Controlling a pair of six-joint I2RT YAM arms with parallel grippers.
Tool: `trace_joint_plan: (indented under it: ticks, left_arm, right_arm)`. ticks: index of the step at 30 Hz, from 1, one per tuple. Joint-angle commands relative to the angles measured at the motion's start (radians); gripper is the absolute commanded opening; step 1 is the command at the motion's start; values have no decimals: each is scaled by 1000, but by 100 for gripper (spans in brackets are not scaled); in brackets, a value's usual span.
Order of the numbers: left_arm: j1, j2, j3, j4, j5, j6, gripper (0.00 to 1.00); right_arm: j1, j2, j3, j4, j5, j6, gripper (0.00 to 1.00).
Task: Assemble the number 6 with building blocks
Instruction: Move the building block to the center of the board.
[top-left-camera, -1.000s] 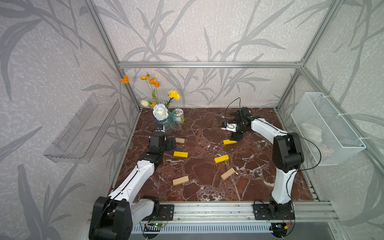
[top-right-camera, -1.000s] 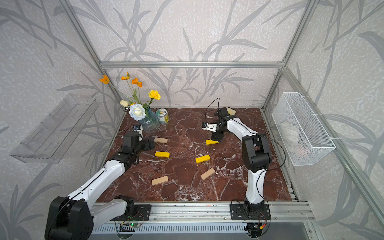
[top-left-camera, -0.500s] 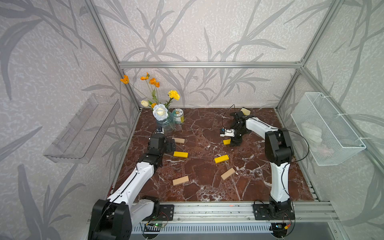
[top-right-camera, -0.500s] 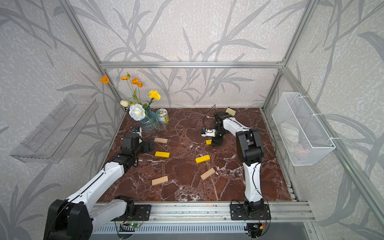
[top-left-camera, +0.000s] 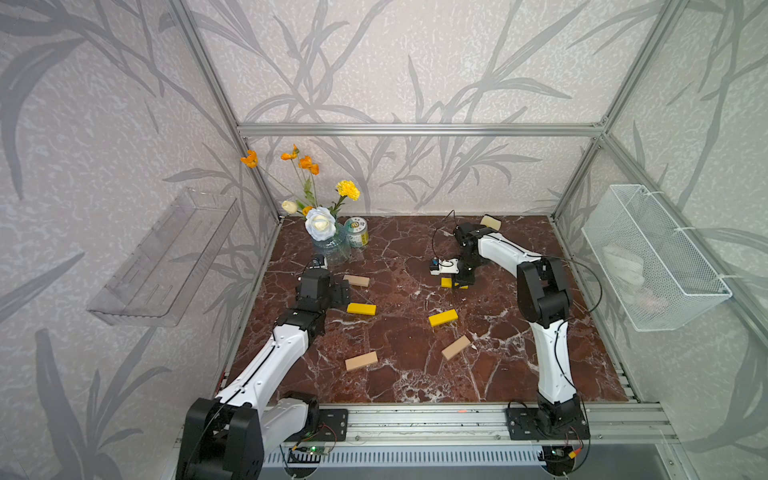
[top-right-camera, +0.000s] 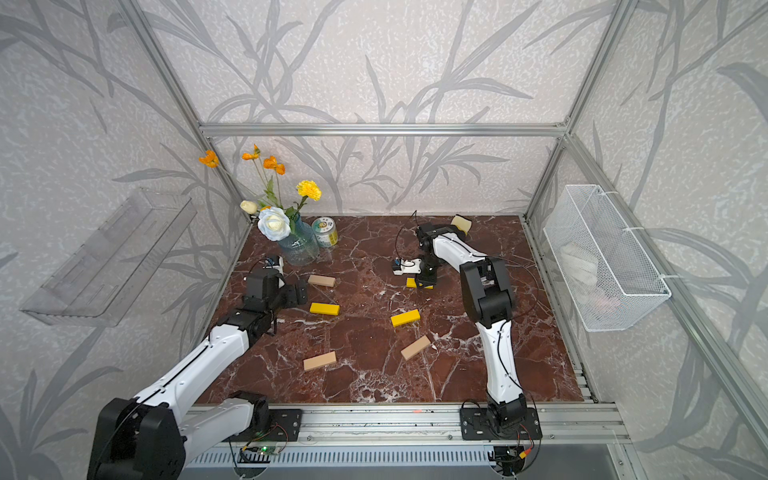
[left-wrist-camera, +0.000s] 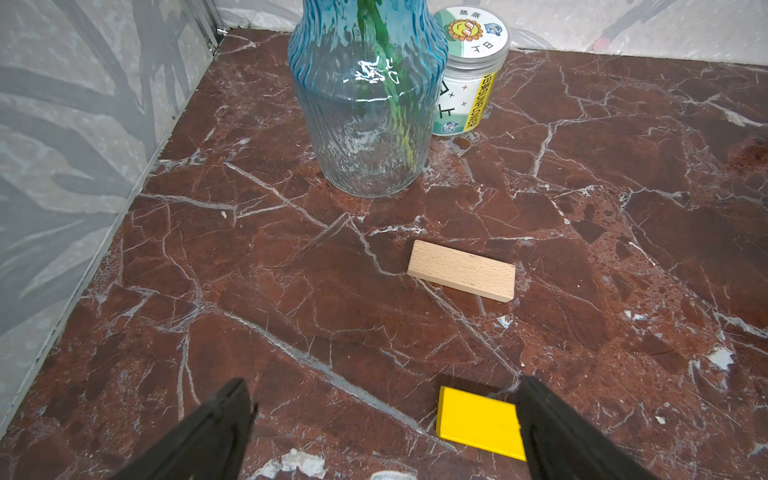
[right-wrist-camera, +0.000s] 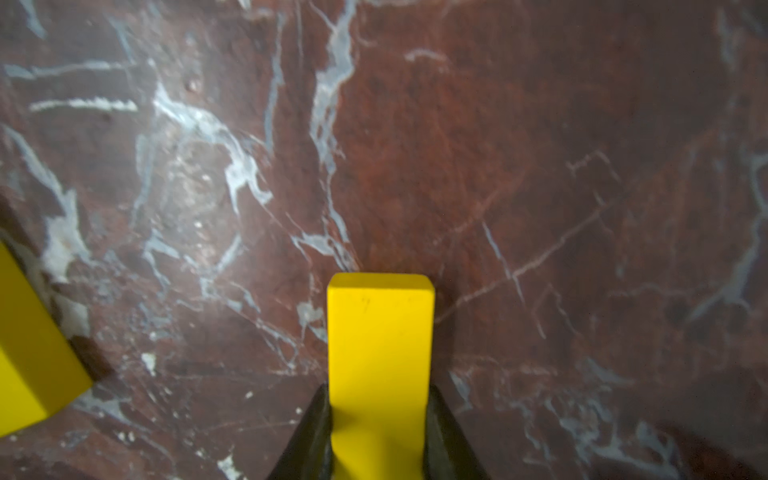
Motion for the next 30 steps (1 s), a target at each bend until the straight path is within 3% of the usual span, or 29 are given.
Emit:
trace_joint_plan:
  ticks: [1, 8, 13, 26, 30]
  left_arm:
    - [0, -1, -14, 1, -9, -8, 100]
    - [0, 2, -10, -20, 0, -14, 100]
    - [0, -17, 4, -82, -4, -6, 100]
    - [0, -92, -30, -126, 8, -5, 100]
    - [0, -96, -33, -134, 17, -6, 100]
  right_arm:
    - [68, 44, 67, -66, -21, 27, 0]
    - [149, 193, 381, -213, -67, 96, 1]
    - [172, 267, 489, -239, -98, 134, 1]
    - [202, 324, 577, -256, -49, 177, 1]
    - [203, 326, 575, -258, -30, 179, 6]
